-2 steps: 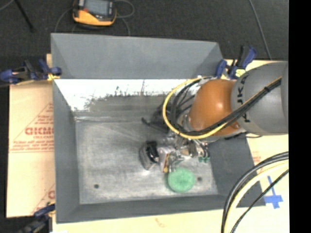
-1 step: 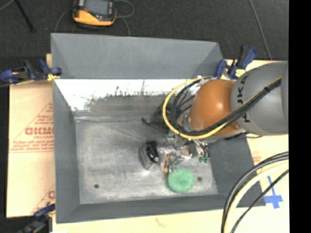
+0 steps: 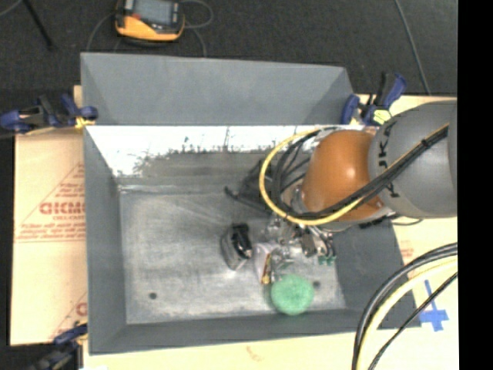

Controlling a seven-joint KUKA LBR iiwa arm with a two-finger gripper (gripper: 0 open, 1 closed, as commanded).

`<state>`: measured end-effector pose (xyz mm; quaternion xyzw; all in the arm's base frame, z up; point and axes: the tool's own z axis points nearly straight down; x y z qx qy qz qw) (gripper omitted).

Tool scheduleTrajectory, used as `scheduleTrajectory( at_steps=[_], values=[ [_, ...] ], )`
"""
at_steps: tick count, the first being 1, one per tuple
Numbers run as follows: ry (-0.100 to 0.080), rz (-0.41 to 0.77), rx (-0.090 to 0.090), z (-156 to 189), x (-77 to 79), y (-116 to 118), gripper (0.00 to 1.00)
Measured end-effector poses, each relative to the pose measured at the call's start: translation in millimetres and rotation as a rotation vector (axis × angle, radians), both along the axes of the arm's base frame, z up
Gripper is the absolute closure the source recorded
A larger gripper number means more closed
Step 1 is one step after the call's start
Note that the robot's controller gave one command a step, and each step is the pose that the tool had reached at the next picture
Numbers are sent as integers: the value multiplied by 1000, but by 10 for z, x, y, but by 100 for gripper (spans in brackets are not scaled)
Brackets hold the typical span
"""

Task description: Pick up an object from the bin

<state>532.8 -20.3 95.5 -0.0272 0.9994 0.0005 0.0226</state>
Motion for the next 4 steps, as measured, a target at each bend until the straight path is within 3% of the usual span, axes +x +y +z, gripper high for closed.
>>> scheduleTrajectory(
  at_steps=[4],
  values=[
    [0, -1, 0, -1, -1, 0, 100]
  ],
)
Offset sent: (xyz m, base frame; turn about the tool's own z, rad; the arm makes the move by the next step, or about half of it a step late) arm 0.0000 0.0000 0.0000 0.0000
